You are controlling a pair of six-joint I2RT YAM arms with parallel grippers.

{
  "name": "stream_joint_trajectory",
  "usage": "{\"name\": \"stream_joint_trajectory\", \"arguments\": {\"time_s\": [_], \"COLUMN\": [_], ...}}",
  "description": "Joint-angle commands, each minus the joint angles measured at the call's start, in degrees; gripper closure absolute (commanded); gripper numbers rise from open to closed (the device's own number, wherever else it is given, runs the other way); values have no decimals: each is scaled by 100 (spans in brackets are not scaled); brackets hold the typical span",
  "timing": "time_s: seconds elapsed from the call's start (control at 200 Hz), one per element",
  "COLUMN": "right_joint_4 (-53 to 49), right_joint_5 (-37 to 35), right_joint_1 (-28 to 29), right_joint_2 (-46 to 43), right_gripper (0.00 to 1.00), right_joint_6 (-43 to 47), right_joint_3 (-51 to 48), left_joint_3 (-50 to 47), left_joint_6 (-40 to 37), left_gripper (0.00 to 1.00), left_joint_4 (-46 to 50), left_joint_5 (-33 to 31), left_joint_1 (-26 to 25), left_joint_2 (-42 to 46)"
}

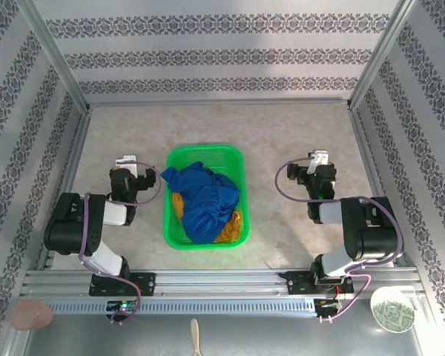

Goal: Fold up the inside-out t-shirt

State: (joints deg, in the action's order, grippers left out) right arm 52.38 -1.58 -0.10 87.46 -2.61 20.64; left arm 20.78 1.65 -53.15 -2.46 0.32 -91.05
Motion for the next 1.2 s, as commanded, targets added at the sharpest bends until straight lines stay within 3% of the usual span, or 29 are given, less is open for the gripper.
{"name": "stream_joint_trajectory", "arguments": {"time_s": [0.0, 0.809, 0.884, 1.029, 1.144, 1.194], "right_joint_4": [211, 210, 280, -885, -2818, -3437], "right_joint_5": [37, 155, -146, -1132, -1248, -1180], "right_joint_1": [76, 10, 10, 12, -16, -59], "right_joint_2": [42, 38, -171, -1613, -2894, -3470], "right_gripper": [2, 2, 2, 2, 2, 2], "right_joint_6": [64, -4, -100, -519, -1699, -2784], "right_joint_3": [89, 89, -21, -138, 379, 495], "left_joint_3": [93, 111, 76, 479, 1339, 1757], "left_joint_6": [-113, -94, -36, 268, 1163, 1696], "left_gripper": [1, 1, 1, 1, 1, 1], "left_joint_4": [-263, -227, -261, 1467, 4017, 5097], "left_joint_5": [-75, -97, -321, -1249, -1331, -1163], "left_joint_1": [-68, -65, -78, -119, -120, -124], "left_joint_2": [-45, -49, 57, 1253, 2312, 2665]}}
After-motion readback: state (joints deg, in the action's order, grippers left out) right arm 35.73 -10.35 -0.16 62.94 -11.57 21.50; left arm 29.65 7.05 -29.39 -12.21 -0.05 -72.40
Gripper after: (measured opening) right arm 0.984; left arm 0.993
